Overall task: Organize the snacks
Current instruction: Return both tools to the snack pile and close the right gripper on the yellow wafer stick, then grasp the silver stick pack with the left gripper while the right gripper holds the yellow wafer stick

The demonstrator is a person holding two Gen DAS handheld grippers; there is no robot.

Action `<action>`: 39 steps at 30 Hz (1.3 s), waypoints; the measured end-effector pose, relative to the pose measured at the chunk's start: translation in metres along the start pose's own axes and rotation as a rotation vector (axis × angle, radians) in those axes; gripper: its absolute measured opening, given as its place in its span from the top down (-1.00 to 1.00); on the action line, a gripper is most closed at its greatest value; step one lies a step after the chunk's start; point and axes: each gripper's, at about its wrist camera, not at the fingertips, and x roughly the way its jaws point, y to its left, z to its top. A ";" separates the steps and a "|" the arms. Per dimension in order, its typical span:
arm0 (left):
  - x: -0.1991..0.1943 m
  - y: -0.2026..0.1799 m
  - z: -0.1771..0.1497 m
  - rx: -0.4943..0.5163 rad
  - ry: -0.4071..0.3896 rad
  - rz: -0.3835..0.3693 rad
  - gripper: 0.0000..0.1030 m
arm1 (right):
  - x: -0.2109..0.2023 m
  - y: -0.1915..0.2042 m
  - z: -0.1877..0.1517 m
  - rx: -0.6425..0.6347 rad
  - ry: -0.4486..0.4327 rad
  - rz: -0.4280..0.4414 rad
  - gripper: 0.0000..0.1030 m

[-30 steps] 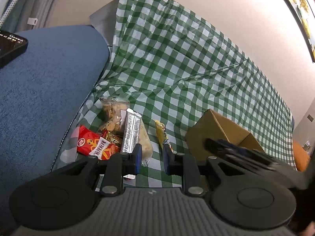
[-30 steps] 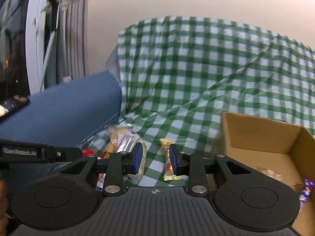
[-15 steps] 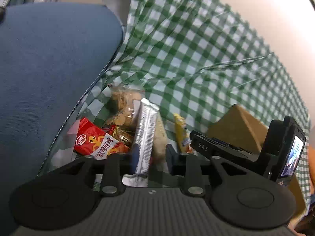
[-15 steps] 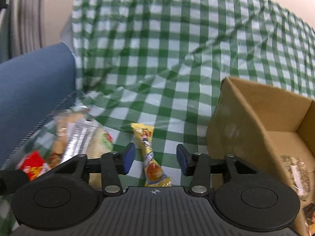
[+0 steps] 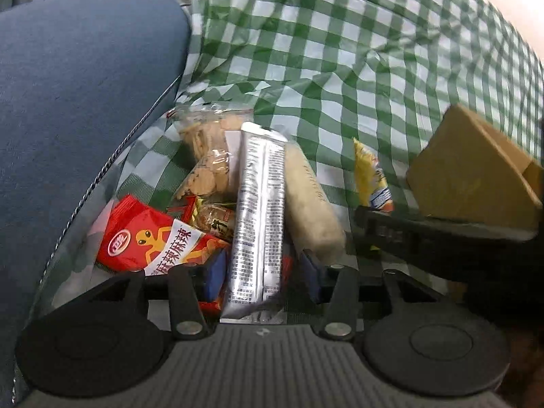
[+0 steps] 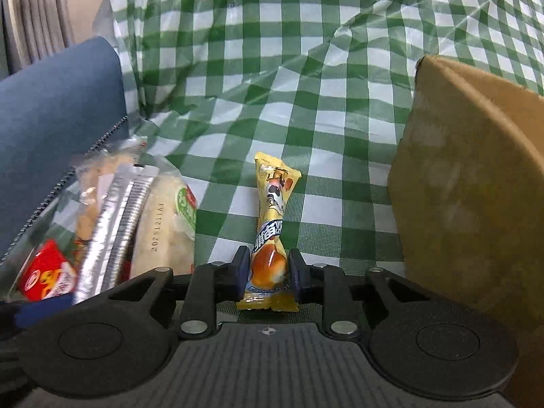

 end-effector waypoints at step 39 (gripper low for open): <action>-0.061 0.011 -0.020 -0.038 0.292 -0.169 0.30 | -0.152 0.006 -0.113 -0.170 0.205 0.182 0.29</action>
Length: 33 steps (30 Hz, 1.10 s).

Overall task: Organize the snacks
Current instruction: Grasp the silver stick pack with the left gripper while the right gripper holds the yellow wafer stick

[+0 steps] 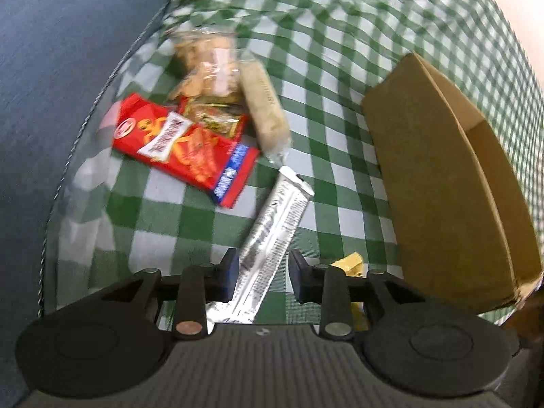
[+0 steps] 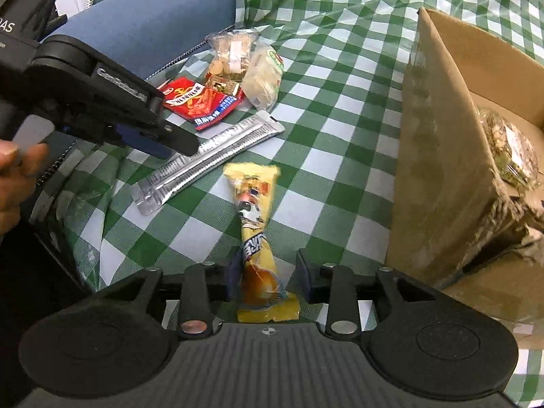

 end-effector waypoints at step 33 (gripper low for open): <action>0.024 -0.037 -0.004 0.219 -0.006 0.129 0.49 | 0.002 0.001 0.001 -0.049 -0.044 -0.050 0.74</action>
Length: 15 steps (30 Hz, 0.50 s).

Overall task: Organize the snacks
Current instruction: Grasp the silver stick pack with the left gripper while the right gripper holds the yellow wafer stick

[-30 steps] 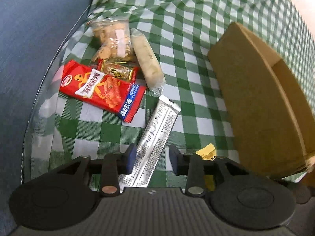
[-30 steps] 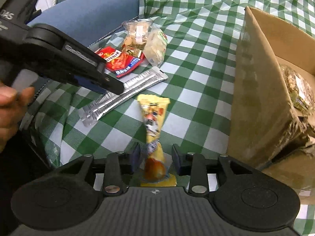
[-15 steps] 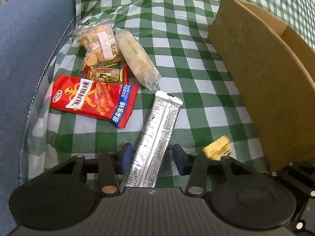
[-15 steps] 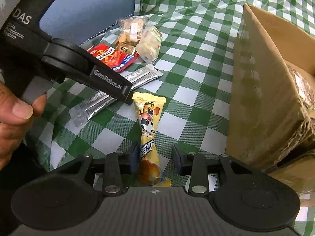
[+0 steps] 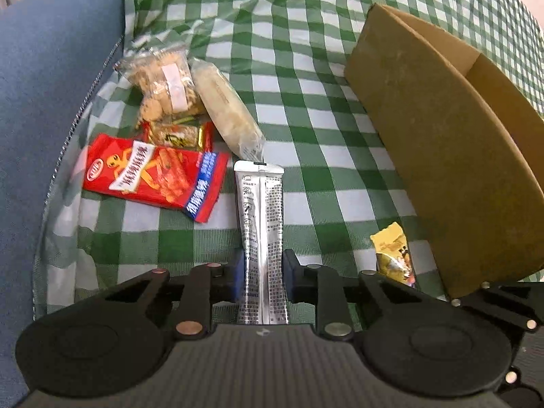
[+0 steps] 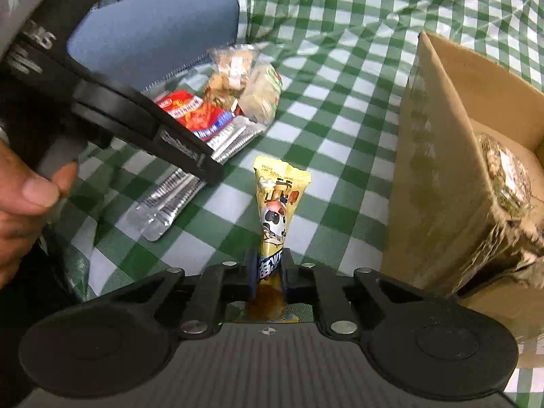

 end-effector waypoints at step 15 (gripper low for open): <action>0.010 -0.014 -0.002 0.090 0.034 0.039 0.33 | 0.010 0.000 -0.003 0.017 0.044 0.000 0.66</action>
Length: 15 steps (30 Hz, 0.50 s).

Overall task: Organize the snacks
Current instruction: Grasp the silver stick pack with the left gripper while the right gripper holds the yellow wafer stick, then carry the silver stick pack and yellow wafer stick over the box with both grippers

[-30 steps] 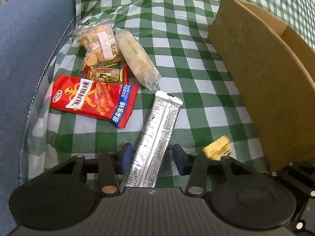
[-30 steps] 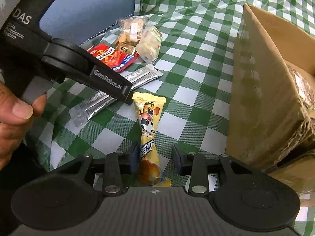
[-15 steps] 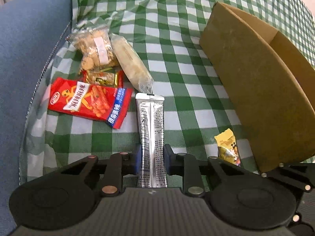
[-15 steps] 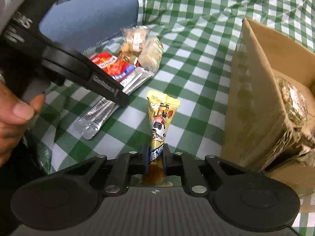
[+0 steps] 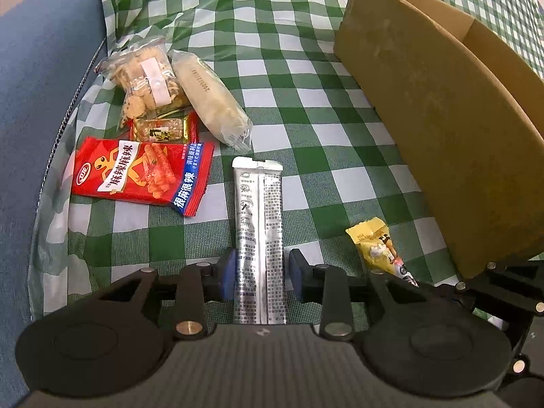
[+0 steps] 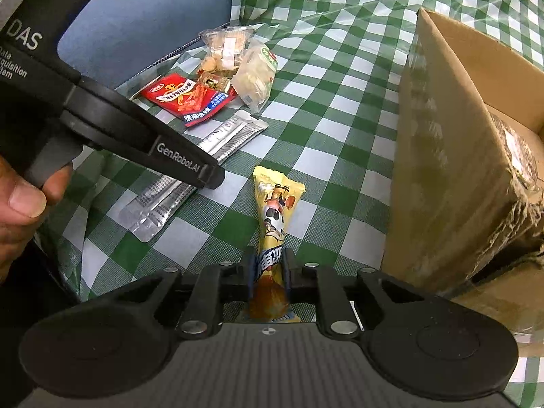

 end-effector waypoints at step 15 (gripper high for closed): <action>-0.037 0.009 -0.005 -0.059 -0.181 -0.062 0.56 | -0.027 0.004 0.002 -0.023 -0.135 -0.025 0.75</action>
